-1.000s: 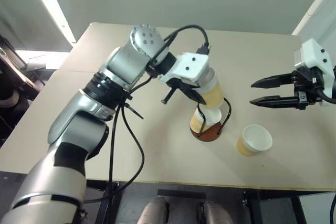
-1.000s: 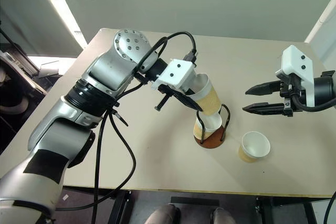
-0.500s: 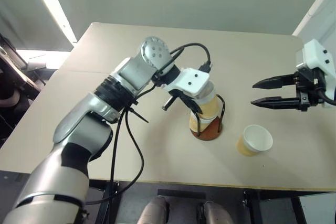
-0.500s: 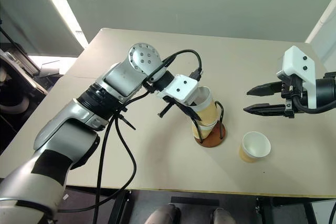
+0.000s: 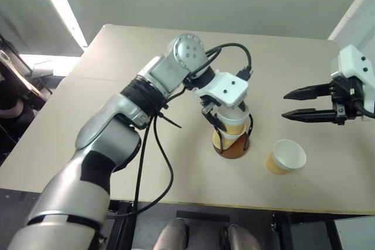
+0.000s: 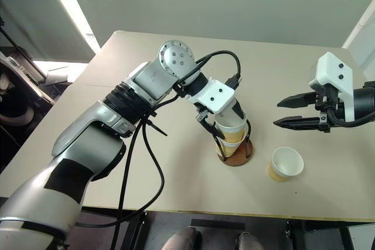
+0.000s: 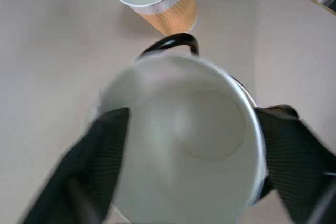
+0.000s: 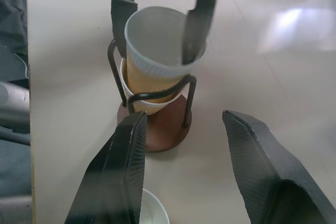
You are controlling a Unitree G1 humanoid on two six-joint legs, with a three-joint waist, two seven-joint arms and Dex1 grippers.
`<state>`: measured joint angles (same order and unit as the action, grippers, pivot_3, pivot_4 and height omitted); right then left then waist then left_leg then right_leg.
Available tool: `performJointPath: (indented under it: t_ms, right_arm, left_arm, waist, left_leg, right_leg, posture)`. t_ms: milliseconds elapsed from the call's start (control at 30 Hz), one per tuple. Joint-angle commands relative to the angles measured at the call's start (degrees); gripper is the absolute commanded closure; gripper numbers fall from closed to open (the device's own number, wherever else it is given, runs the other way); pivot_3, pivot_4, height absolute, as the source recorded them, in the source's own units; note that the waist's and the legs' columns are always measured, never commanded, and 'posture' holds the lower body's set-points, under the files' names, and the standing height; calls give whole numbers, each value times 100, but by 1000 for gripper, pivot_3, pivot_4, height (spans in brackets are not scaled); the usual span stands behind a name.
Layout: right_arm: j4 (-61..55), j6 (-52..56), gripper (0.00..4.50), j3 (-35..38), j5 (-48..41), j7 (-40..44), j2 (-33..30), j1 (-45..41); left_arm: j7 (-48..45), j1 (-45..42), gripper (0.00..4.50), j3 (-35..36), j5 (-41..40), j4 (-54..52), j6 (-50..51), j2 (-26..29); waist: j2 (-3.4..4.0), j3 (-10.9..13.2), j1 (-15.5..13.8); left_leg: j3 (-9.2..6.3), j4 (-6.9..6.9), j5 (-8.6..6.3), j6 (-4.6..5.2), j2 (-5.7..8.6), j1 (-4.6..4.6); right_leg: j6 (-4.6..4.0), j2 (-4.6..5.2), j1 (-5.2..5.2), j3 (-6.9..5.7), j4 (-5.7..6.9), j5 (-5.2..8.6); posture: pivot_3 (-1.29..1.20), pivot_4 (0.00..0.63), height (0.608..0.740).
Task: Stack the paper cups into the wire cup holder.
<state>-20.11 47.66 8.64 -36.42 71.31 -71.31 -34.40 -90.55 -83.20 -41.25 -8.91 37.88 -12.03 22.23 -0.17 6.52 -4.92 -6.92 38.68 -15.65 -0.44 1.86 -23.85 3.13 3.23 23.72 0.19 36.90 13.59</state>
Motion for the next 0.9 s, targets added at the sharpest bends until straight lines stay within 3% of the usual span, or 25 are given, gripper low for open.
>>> performJointPath:
  t_ms: [33,533,700,900]
  right_arm:
    - [-65,-7,2158,249,-66,-35,-150,-42]
    - [55,-52,2158,202,-37,-4,-218,-79]
    - [48,52,2158,215,-109,-57,-192,-105]
    - [-276,431,2158,286,-457,-200,-109,26]
  left_arm:
    - [-195,-234,51,44,-140,14,-65,-66]
    - [-195,-224,51,-255,-869,-511,402,294]
    - [-195,-239,51,310,-1091,-636,794,530]
    - [-195,-2,51,669,-1450,-1180,1331,1325]
  waist:
    - [0,0,-2]
    - [0,0,-14]
    - [0,0,-12]
    - [1,0,0]
  left_leg:
    - [0,3,-1,1,0,-2]
    - [9,38,-9,15,0,-20]
    - [11,38,-10,16,-1,-20]
    - [12,37,-10,16,-1,-20]
  right_leg:
    - [1,0,0,0,0,-1]
    - [13,0,6,2,2,-7]
    - [14,0,7,3,2,-8]
    - [14,0,10,4,2,-8]
  posture:
    - [0,150,740]
    - [0,150,740]
    - [0,150,740]
    - [0,150,740]
